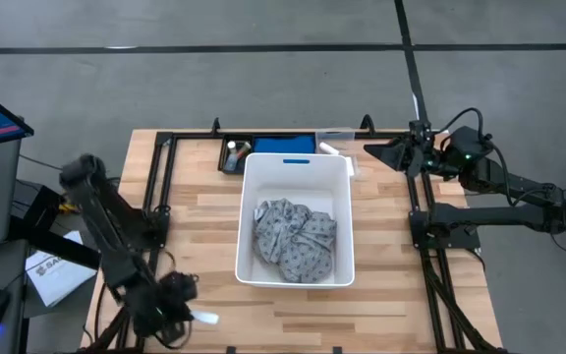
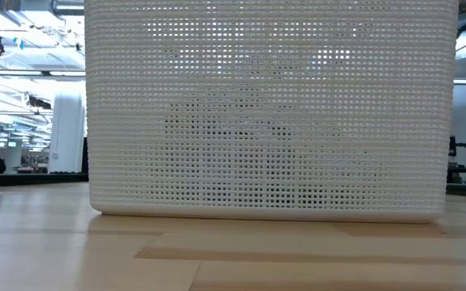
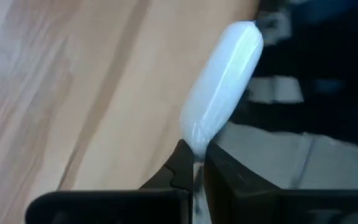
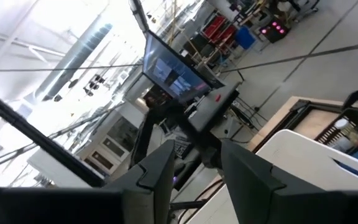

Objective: Pick & place medical supplies in basket/bin
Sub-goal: Put the white bandage into the transparent bin

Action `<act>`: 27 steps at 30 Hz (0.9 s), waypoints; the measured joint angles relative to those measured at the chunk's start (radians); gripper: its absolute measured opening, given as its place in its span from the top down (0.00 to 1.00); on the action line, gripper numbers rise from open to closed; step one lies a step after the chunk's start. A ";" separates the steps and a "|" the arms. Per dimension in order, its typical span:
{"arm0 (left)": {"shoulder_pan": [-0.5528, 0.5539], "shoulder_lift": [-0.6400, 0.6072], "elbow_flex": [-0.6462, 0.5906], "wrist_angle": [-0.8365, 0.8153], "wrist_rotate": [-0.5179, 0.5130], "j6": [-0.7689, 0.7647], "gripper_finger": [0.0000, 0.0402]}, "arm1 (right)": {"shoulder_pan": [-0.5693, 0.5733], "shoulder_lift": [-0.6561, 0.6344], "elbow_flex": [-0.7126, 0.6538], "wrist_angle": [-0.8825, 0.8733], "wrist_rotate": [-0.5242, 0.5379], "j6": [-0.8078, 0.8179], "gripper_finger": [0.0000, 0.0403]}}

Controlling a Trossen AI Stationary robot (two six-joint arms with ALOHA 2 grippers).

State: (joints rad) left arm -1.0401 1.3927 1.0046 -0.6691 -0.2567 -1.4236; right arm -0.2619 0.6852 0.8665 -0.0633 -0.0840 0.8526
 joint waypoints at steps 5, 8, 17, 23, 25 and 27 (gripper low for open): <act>0.011 -0.232 0.000 -0.003 0.028 0.055 0.98 | 0.000 0.000 0.000 0.027 -0.024 -0.015 0.68; 0.073 -0.352 0.003 0.033 0.026 0.088 0.99 | 0.000 0.000 0.000 0.056 -0.024 -0.019 0.68; 0.559 -0.365 0.188 0.175 -0.002 0.726 0.99 | 0.000 0.008 0.000 0.135 -0.048 -0.127 0.63; 0.893 -0.221 0.293 0.438 -0.009 1.127 0.99 | 0.001 0.029 0.002 0.213 -0.064 -0.198 0.58; 0.969 -0.155 0.310 0.529 -0.007 1.157 0.99 | 0.001 0.041 0.002 0.236 -0.076 -0.216 0.57; 1.022 -0.088 0.324 0.613 -0.006 1.157 0.99 | 0.002 0.051 0.002 0.251 -0.077 -0.247 0.55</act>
State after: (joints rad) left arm -0.0182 1.3050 1.3290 -0.0563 -0.2626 -0.2665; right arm -0.2603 0.7365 0.8680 0.1880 -0.1608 0.6053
